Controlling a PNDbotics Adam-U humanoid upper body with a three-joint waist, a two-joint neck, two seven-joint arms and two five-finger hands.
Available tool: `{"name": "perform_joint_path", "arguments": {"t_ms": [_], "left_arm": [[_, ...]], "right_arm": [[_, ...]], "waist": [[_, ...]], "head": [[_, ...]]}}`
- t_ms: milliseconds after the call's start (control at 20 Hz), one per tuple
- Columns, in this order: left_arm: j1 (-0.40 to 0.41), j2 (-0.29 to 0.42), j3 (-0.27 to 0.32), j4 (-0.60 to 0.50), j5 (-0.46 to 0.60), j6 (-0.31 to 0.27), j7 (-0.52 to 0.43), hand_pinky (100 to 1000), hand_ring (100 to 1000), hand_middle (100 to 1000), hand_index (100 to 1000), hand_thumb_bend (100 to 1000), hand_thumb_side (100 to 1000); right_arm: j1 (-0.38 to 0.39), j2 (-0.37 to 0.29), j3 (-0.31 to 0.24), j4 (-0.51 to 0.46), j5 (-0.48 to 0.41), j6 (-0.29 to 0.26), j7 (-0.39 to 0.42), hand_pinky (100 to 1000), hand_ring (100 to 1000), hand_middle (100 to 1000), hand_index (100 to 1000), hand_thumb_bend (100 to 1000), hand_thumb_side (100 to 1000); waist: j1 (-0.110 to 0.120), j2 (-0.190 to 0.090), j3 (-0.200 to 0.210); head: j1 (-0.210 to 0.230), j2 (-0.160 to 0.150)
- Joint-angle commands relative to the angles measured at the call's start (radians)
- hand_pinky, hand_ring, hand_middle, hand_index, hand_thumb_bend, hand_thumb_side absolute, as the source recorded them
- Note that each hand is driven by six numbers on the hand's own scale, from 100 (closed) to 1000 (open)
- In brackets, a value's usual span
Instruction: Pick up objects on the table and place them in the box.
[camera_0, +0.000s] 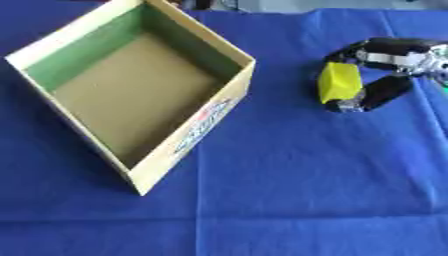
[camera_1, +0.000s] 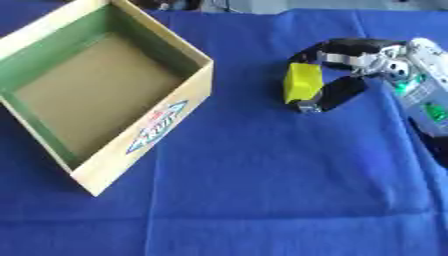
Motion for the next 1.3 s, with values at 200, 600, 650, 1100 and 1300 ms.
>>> {"name": "perform_joint_path", "arguments": {"t_ms": [200, 600, 650, 1100, 1300], "left_arm": [[0.001, 0.000, -0.005, -0.002, -0.004, 0.000, -0.004, 285, 443, 490, 624, 100, 899], [0.000, -0.002, -0.003, -0.002, -0.005, 0.001, -0.004, 286, 444, 489, 623, 100, 901], [-0.001, -0.002, -0.003, -0.002, -0.005, 0.001, -0.004, 286, 443, 489, 623, 100, 901], [-0.001, -0.003, -0.004, -0.002, -0.003, 0.005, -0.006, 286, 444, 489, 623, 100, 901], [0.000, -0.002, -0.003, -0.002, -0.002, 0.009, -0.006, 287, 444, 490, 624, 100, 902]], "right_arm": [[-0.014, -0.036, -0.018, -0.007, -0.019, 0.007, -0.004, 840, 889, 771, 919, 247, 616], [-0.013, -0.037, -0.021, -0.011, -0.041, 0.016, -0.030, 746, 804, 567, 739, 118, 527], [-0.012, -0.036, -0.021, -0.011, -0.040, 0.017, -0.040, 729, 794, 553, 720, 131, 497], [-0.012, -0.037, -0.031, -0.016, -0.028, 0.057, -0.187, 607, 727, 452, 547, 100, 409], [-0.007, -0.042, -0.035, -0.028, -0.050, 0.078, -0.237, 591, 723, 442, 525, 100, 450]], "waist": [[-0.001, -0.020, -0.007], [-0.001, -0.018, -0.010], [0.000, -0.018, -0.010], [-0.003, -0.022, -0.012], [-0.006, -0.033, -0.019]], "head": [[-0.003, -0.012], [-0.006, -0.009], [-0.006, -0.011], [-0.007, -0.007], [-0.004, 0.001]]}}
